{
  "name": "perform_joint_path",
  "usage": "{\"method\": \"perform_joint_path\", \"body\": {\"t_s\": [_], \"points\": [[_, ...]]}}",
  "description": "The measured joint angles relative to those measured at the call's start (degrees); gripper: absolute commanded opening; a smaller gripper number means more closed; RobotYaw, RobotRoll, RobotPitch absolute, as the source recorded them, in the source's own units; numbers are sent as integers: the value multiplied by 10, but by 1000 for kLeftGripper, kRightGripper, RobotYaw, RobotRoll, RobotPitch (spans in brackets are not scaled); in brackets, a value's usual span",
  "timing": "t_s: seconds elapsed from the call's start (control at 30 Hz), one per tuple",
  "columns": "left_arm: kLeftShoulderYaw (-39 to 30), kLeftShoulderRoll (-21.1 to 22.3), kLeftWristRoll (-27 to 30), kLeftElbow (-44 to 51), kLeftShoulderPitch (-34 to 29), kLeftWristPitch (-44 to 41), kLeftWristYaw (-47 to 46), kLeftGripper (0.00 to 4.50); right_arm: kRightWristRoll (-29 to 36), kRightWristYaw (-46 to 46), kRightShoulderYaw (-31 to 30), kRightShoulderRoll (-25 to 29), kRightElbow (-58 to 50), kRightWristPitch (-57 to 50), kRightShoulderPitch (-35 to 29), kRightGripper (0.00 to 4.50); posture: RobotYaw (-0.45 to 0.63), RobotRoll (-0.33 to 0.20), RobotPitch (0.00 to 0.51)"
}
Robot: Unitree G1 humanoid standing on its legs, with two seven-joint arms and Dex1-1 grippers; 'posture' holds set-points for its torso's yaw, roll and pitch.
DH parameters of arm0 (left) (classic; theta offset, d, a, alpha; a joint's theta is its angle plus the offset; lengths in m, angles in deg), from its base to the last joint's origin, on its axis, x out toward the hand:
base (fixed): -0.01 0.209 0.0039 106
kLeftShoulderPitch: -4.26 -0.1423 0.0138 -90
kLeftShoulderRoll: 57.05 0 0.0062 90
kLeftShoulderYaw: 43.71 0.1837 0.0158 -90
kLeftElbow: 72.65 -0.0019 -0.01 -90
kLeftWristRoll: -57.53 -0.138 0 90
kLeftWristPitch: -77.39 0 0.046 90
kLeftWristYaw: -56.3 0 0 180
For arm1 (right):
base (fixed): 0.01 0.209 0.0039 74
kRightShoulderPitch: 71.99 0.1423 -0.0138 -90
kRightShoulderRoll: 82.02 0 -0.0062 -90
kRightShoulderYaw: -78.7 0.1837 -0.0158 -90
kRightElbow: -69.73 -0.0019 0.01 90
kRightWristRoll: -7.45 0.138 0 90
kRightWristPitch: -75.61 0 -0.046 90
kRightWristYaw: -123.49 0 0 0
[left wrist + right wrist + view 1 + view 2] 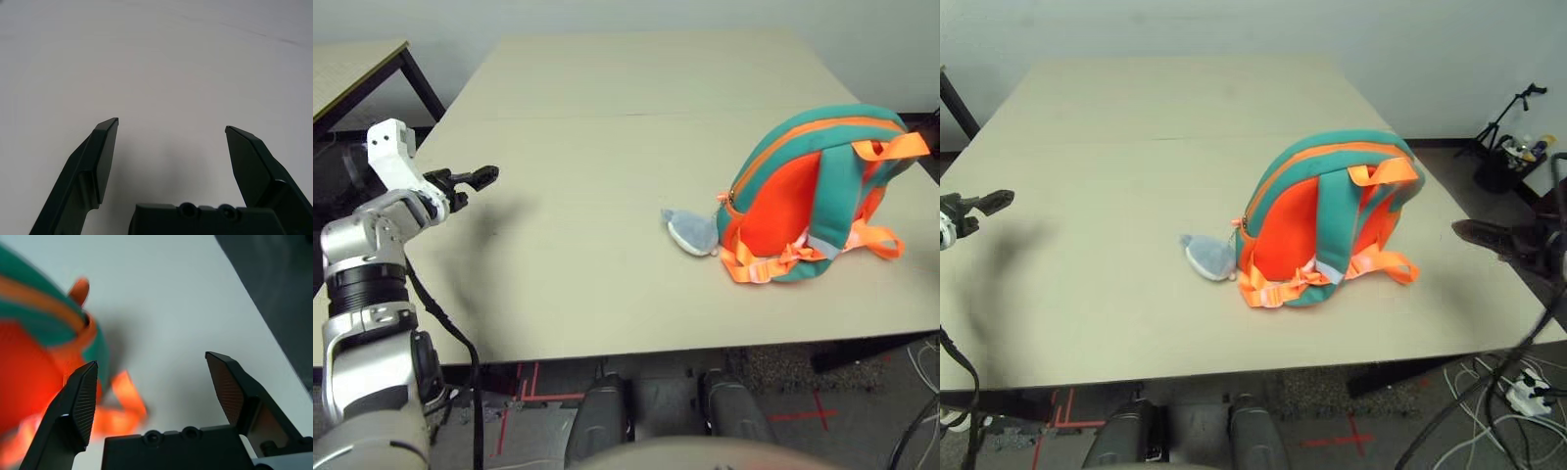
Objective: Put the pencil case into the backpack and zip it.
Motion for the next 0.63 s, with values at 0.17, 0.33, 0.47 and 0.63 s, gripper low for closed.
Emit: {"method": "perform_joint_path", "body": {"t_s": [0.17,0.33,0.47,0.63], "points": [[28,-23,-49,-60,5,142,-15,4486,-124,15,-58,-68,125,190,71,4495,-42,0,49],[33,-59,-62,-93,16,196,-25,4486,-204,19,-66,-127,252,366,113,4495,-52,0,56],[33,-78,-63,-112,17,214,-31,4486,-240,21,-69,-158,334,467,122,4495,-53,0,49],[28,-93,-64,-130,16,253,-58,4486,-248,25,-66,-195,388,538,131,4495,-64,0,52]]}}
